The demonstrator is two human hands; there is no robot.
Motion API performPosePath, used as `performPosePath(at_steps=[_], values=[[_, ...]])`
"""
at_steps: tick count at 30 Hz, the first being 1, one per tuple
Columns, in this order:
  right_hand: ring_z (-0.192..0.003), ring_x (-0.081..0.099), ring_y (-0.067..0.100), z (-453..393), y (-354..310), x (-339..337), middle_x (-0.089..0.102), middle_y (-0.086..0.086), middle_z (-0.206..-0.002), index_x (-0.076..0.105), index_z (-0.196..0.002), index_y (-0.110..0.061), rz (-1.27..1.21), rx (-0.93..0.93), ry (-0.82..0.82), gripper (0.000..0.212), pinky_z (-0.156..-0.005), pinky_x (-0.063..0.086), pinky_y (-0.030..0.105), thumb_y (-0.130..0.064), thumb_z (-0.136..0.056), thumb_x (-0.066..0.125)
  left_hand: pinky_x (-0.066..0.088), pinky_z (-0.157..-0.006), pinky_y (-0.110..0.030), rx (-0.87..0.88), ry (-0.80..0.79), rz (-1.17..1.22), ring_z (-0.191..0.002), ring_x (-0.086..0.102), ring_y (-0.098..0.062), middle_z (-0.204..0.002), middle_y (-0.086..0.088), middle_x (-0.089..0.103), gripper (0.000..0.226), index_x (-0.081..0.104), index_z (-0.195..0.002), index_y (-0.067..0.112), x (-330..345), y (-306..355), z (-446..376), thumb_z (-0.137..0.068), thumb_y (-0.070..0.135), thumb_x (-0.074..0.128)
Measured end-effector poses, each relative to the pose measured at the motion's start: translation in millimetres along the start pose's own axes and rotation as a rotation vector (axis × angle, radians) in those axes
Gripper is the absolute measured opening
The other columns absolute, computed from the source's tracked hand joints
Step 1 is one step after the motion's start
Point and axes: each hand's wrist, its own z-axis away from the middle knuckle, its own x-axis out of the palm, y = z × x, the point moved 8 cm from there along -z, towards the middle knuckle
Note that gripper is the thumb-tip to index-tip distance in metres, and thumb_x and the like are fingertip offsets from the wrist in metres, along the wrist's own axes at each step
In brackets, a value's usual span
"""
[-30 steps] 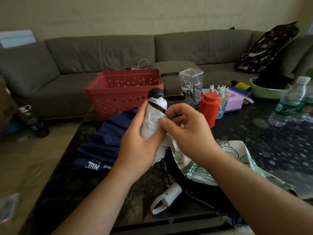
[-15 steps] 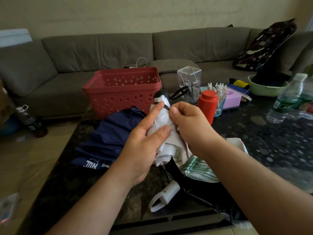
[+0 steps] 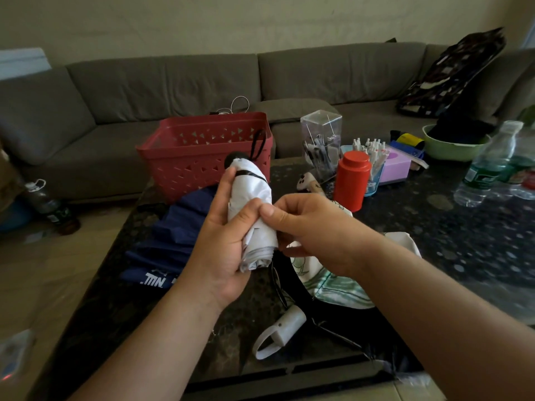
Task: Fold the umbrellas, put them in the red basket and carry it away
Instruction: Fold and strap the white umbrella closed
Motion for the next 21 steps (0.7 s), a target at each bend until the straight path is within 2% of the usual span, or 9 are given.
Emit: performPosePath(at_steps=[3, 7, 10, 12, 14, 15, 18, 21], values=[[-0.080, 0.062, 0.022, -2, -3, -3, 0.066, 0.006, -0.082, 0.063, -0.078, -0.017, -0.129, -0.009, 0.003, 0.025, -0.086, 0.054, 0.042, -0.033, -0.093, 0.075, 0.063, -0.080, -0.035, -0.008, -0.050, 0.059, -0.114, 0.075, -0.024, -0.133, -0.001, 0.073, 0.068, 0.053, -0.146, 0.048, 3, 2, 2, -0.087, 0.016, 0.064], [-0.084, 0.062, 0.020, -3, 0, -1, 0.067, 0.004, -0.085, 0.064, -0.077, -0.019, -0.173, 0.018, -0.034, 0.023, -0.087, 0.055, 0.042, -0.035, -0.089, 0.076, 0.063, -0.083, -0.038, -0.019, -0.089, 0.139, -0.119, 0.072, -0.024, -0.142, -0.001, 0.068, 0.069, 0.056, -0.142, 0.050, 6, 5, 3, -0.087, 0.011, 0.071], [-0.083, 0.062, 0.021, -4, -2, 4, 0.067, 0.007, -0.085, 0.067, -0.080, -0.016, -0.176, -0.017, -0.047, 0.021, -0.087, 0.055, 0.042, -0.034, -0.090, 0.073, 0.062, -0.089, -0.037, -0.017, -0.128, 0.222, -0.126, 0.067, -0.022, -0.149, -0.002, 0.063, 0.075, 0.054, -0.147, 0.048, 10, 4, 4, -0.082, 0.015, 0.072], [-0.083, 0.063, 0.024, -5, -6, 3, 0.067, 0.011, -0.086, 0.067, -0.082, -0.012, -0.186, -0.054, -0.014, 0.019, -0.086, 0.057, 0.041, -0.024, -0.096, 0.071, 0.061, -0.092, -0.037, -0.024, -0.144, 0.208, -0.130, 0.063, -0.023, -0.154, -0.005, 0.058, 0.079, 0.049, -0.152, 0.044, 12, 3, 4, -0.083, 0.018, 0.075], [-0.081, 0.064, 0.026, -5, -11, -1, 0.068, 0.011, -0.085, 0.069, -0.083, -0.010, -0.155, -0.091, 0.028, 0.017, -0.079, 0.059, 0.038, -0.019, -0.098, 0.070, 0.058, -0.099, -0.039, -0.048, -0.179, 0.148, -0.138, 0.058, -0.027, -0.161, -0.010, 0.049, 0.092, 0.036, -0.161, 0.038, 15, -1, 4, -0.083, 0.026, 0.083], [-0.079, 0.064, 0.025, -5, -12, -4, 0.068, 0.011, -0.084, 0.070, -0.084, -0.009, -0.119, -0.109, 0.052, 0.017, -0.077, 0.059, 0.037, -0.018, -0.098, 0.071, 0.056, -0.103, -0.040, -0.039, -0.183, 0.115, -0.140, 0.057, -0.027, -0.162, -0.008, 0.048, 0.093, 0.031, -0.162, 0.042, 14, -1, 4, -0.086, 0.031, 0.082], [-0.071, 0.060, 0.024, -3, -14, -14, 0.067, 0.012, -0.077, 0.071, -0.088, 0.000, 0.001, -0.167, 0.127, 0.017, -0.073, 0.056, 0.040, -0.013, -0.097, 0.072, 0.050, -0.113, -0.044, 0.053, -0.164, -0.077, -0.141, 0.056, -0.019, -0.163, 0.005, 0.045, 0.064, 0.032, -0.149, 0.067, 13, 6, 4, -0.097, 0.044, 0.062], [-0.067, 0.062, 0.020, -1, -18, -21, 0.070, 0.011, -0.073, 0.074, -0.086, -0.004, 0.121, -0.212, 0.165, 0.013, -0.072, 0.060, 0.042, -0.013, -0.095, 0.074, 0.038, -0.123, -0.049, 0.077, -0.196, -0.309, -0.148, 0.046, -0.012, -0.169, 0.010, 0.036, 0.058, 0.041, -0.130, 0.081, 15, 13, 5, -0.090, 0.049, 0.068]])
